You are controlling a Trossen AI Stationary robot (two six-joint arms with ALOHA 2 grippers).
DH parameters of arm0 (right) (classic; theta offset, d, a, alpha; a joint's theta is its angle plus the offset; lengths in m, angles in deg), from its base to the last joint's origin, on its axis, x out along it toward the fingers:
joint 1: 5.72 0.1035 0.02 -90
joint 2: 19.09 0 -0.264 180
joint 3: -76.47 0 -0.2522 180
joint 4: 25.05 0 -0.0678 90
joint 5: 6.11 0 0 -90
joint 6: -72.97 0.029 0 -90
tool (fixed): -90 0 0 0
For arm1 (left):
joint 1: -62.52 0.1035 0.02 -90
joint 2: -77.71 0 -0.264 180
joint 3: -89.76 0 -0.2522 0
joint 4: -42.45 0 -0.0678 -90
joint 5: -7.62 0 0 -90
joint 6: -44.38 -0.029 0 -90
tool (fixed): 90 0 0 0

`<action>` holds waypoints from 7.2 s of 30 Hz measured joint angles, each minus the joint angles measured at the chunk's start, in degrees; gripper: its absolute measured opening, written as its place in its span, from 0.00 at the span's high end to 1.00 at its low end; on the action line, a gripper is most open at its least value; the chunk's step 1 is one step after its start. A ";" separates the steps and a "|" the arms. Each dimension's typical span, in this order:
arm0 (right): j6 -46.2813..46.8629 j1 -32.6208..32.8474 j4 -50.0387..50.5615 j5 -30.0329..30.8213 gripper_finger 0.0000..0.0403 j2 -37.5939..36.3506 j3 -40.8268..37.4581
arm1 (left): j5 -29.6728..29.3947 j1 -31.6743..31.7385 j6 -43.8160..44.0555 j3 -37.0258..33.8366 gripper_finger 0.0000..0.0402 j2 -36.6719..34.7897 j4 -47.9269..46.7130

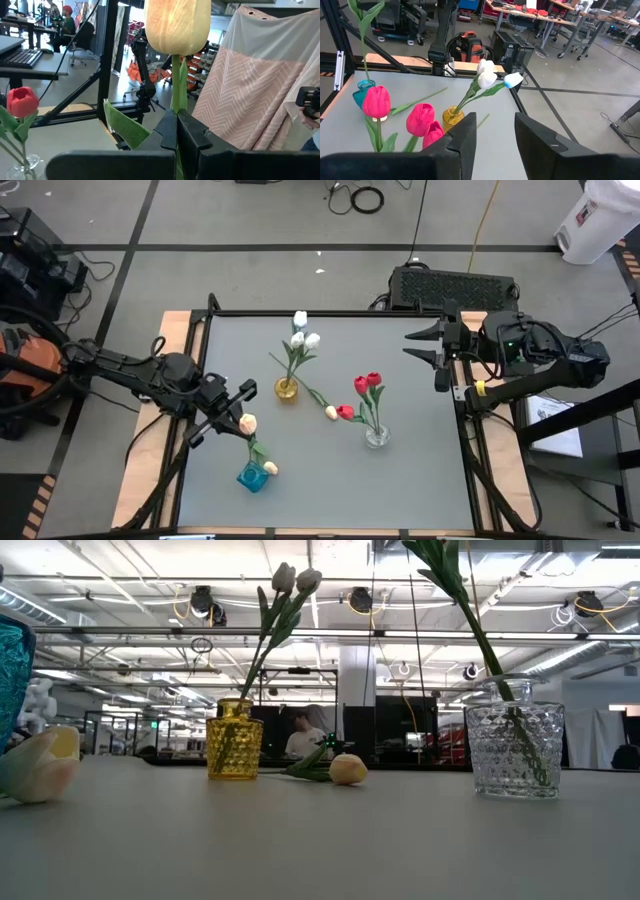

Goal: Sort flowers into vase by color
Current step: Put the top yellow tulip into the blue vase, then put the bottom yellow tulip into the blue vase

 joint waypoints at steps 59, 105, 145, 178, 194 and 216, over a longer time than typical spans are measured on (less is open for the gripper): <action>0.00 0.01 0.00 0.00 0.69 0.00 0.00 | -3.09 -1.09 3.04 0.02 0.94 8.05 -0.85; 0.00 0.00 0.00 0.01 0.69 0.00 0.00 | -4.30 0.59 6.08 0.71 0.48 -12.02 -24.98; -0.01 0.01 0.00 0.02 0.69 -0.02 0.00 | -12.47 0.55 -25.51 -0.45 0.48 3.46 -61.76; -0.01 0.01 0.00 0.00 0.69 -0.02 0.00 | -12.83 -1.42 -24.37 -1.20 0.48 21.17 -46.35; 0.01 -0.01 0.00 0.02 0.69 0.00 0.00 | -13.96 -1.46 -16.59 -12.42 0.48 23.76 -37.46; 0.00 0.00 0.02 0.00 0.69 -0.02 -0.01 | -16.06 -4.20 -10.36 -12.63 0.48 23.70 -35.10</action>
